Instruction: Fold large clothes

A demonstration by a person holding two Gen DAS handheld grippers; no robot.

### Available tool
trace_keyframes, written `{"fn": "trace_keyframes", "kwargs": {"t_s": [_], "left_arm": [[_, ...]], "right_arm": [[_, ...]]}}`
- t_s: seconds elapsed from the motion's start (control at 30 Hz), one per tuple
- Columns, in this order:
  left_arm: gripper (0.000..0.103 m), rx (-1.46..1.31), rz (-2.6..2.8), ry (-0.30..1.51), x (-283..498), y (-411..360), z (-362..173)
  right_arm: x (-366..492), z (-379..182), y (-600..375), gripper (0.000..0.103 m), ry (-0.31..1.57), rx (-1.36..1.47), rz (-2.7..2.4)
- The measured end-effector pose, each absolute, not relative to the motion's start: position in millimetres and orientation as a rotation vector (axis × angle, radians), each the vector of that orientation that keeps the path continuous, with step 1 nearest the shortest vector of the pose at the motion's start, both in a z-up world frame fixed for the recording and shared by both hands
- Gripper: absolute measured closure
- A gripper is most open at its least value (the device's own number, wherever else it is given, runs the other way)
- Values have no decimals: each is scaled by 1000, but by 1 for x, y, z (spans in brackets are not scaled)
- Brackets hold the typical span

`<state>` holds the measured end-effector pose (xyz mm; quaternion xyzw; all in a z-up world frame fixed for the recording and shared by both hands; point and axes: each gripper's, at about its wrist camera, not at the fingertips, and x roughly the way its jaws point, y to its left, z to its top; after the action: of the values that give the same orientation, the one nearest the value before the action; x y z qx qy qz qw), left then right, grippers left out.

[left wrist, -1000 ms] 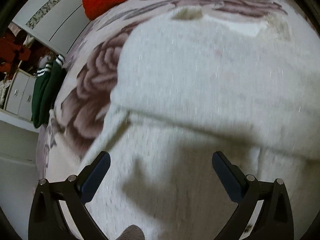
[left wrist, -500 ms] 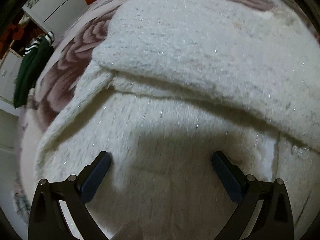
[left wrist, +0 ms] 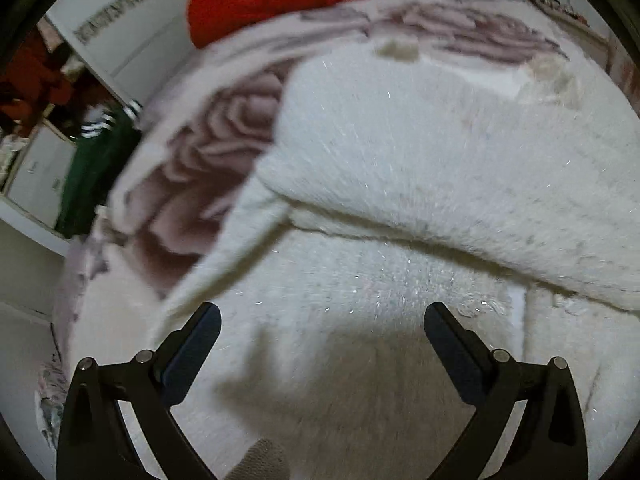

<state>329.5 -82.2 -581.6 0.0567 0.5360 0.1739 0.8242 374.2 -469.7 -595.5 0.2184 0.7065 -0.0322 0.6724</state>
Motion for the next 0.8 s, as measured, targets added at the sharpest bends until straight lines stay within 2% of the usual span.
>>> {"fn": "trace_keyframes", "kwargs": {"t_s": [0.1,0.3,0.47,0.53,0.57,0.6,0.67,0.8], "left_arm": [[0,119,405,1122,315,-90,-575],[0,161,510,1206,307,-116,-606],[0,163,646,1236,296,-134,-619],[0,157,701,1228,294,-136,-620],[0,160,712,1226,294,-136,-620],[0,166,728,1224,294,-138,-621],[0,196,751,1218,294,-142,-620],[0,245,771,1223,291,-148,-617]], "right_arm": [[382,-580,-504,51,1513,664,-66],[473,-625,-540,50,1457,956,53],[555,-697,-505,49,1623,963,264],[569,-707,-489,46,1668,917,317],[574,-704,-484,64,1670,870,344],[578,-699,-474,91,1675,787,375],[580,-681,-451,95,1665,596,425],[584,-635,-437,98,1521,337,315]]}}
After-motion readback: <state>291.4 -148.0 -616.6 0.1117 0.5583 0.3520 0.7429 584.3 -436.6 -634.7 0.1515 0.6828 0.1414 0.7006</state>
